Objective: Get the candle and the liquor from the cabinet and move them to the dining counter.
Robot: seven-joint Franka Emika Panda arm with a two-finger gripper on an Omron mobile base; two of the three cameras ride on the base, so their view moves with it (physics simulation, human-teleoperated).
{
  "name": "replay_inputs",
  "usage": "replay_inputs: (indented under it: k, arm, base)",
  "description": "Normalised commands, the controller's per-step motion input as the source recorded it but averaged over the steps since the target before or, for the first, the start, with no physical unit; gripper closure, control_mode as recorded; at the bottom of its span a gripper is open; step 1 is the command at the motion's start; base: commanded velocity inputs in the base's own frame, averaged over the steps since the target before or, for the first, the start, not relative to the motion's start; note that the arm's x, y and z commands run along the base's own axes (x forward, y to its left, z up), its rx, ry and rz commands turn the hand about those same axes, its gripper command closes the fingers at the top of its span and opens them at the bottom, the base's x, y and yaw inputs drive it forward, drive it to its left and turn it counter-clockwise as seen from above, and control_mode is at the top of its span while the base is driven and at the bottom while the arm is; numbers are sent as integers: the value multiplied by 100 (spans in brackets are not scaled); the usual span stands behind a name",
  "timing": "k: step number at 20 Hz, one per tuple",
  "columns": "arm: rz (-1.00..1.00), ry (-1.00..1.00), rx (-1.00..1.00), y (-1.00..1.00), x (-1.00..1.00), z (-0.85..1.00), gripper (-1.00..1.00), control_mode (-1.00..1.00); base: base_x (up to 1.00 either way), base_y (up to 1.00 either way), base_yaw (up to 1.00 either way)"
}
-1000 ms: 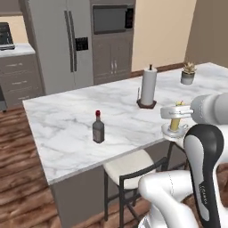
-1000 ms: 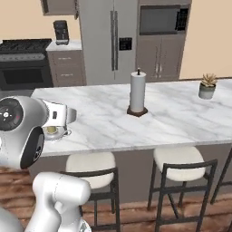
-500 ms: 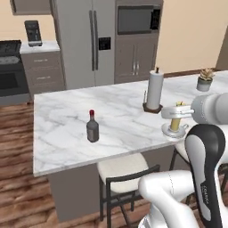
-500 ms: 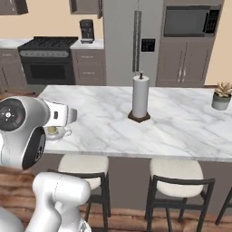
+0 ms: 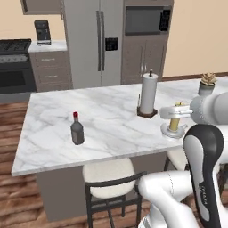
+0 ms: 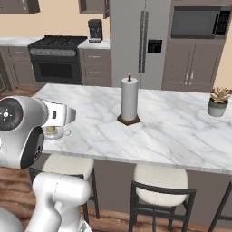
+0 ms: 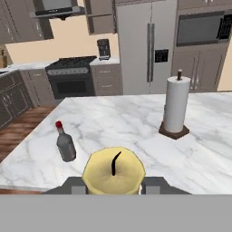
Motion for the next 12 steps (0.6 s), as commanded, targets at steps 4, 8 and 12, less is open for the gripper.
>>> replay_inputs:
  k: [4, 8, 12]
  arm:
    - [2, 0, 0, -5, 8, -4, 100, -100]
    - [9, 0, 3, -17, 31, -26, 100, -100]
    - [15, 1, 0, -1, 39, -37, 100, -100]
  base:
    - [22, -31, 10]
    - [0, 0, 0]
    - [0, 0, 0]
